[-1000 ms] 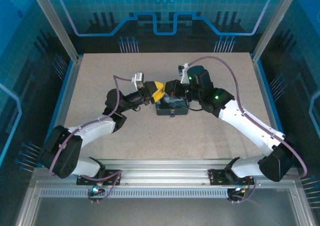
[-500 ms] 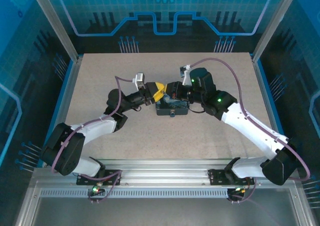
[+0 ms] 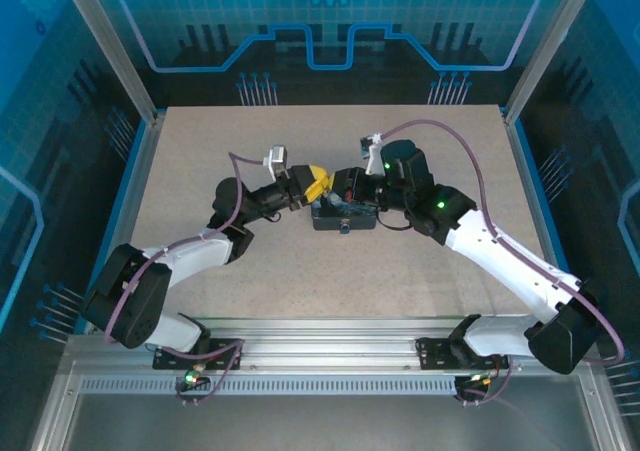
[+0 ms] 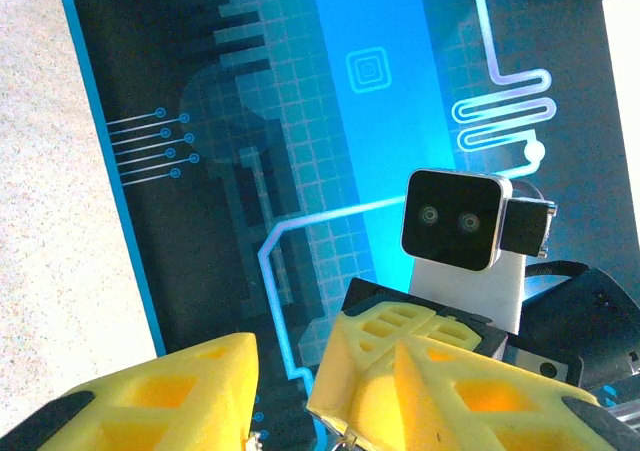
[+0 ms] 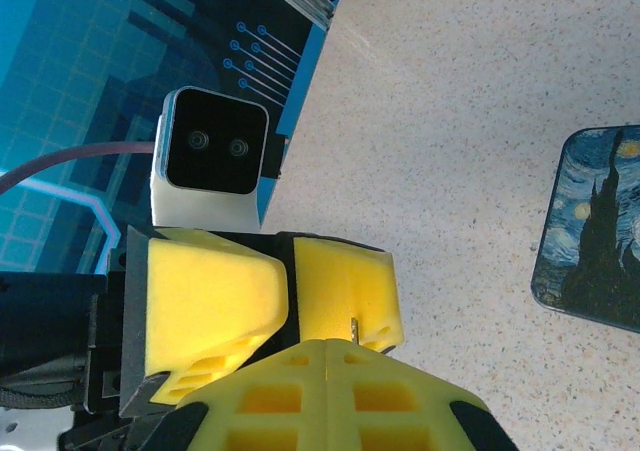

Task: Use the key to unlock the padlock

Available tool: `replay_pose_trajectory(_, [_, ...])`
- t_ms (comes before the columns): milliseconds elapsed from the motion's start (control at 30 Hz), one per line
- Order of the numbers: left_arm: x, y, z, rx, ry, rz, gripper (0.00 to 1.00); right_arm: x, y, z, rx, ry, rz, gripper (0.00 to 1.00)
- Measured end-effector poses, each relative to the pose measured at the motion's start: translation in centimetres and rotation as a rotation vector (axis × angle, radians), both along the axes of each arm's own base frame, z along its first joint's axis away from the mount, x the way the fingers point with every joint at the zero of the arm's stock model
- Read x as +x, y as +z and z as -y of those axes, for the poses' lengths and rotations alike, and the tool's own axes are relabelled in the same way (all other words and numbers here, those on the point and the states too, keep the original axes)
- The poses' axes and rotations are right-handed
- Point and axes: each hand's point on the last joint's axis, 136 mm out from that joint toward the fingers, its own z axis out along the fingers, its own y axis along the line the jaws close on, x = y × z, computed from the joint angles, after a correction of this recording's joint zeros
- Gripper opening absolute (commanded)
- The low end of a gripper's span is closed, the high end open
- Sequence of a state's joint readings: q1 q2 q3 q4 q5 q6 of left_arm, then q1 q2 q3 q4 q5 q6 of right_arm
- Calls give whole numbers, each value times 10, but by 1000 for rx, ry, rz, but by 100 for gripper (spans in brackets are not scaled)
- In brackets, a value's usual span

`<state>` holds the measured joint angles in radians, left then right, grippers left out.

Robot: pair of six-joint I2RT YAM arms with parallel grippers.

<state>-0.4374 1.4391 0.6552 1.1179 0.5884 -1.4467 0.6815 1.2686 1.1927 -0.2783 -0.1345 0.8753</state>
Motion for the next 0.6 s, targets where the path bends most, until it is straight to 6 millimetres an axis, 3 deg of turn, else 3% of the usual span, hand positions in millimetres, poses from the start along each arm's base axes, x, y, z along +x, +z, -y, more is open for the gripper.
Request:
replay_pose_trajectory(233, [-2,3,0,-15,-8,-4,34,0,0,0,0,-1,0,0])
replay_pose_trajectory(467, [-3,2,0,-13,-17,-3,6,1,0,0,0,-4,3,0])
replay_pose_trajectory(600, [-3,1,1,-11,-21,-4,2,1,0,0,0,-5,3,0])
